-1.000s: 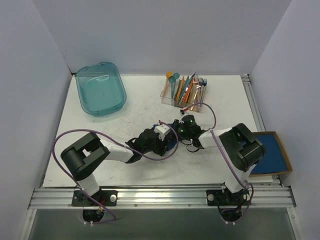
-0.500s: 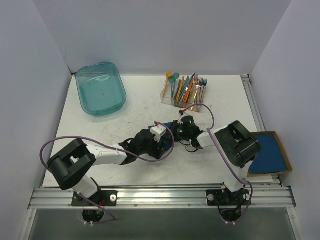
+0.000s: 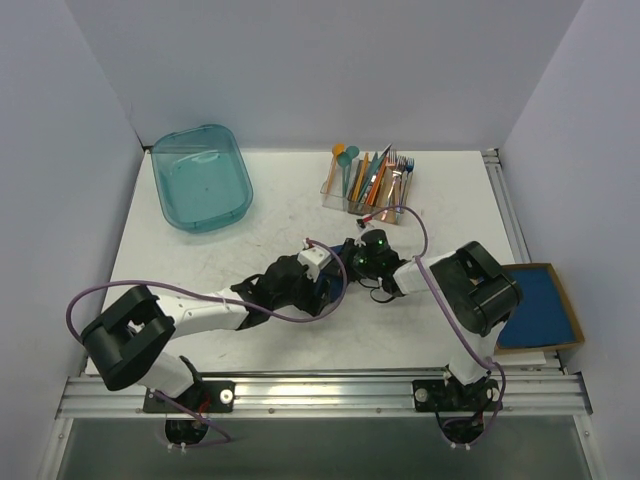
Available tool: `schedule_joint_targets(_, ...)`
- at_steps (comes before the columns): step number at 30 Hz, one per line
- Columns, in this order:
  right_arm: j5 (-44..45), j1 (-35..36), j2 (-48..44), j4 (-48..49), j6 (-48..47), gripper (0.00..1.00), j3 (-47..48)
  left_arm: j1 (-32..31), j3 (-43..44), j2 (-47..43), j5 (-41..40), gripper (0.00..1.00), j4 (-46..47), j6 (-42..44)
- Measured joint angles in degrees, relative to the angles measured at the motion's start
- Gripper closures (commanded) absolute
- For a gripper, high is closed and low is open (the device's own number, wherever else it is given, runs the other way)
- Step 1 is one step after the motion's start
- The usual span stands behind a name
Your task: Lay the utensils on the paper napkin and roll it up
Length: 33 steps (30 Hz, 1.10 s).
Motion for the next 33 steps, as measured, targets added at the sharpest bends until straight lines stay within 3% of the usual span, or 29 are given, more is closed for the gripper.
schedule_joint_targets(8,0.0,0.7,0.0,-1.9,-1.0,1.00,2.2,1.1,2.1,0.0,0.4,0.24,-0.6,0.0)
schedule_joint_targets(27,-0.8,1.1,0.0,-2.7,-1.9,1.00,4.1,2.4,4.4,9.6,-0.2,0.40,0.2,0.1)
schedule_joint_targets(30,-1.0,1.1,0.0,-2.7,-2.1,0.92,4.7,2.4,4.4,9.7,-0.5,0.43,0.6,-0.1)
schedule_joint_targets(33,-1.2,1.1,0.0,-2.6,-2.1,0.78,5.0,2.4,4.4,10.0,-0.5,0.44,1.1,-0.6)
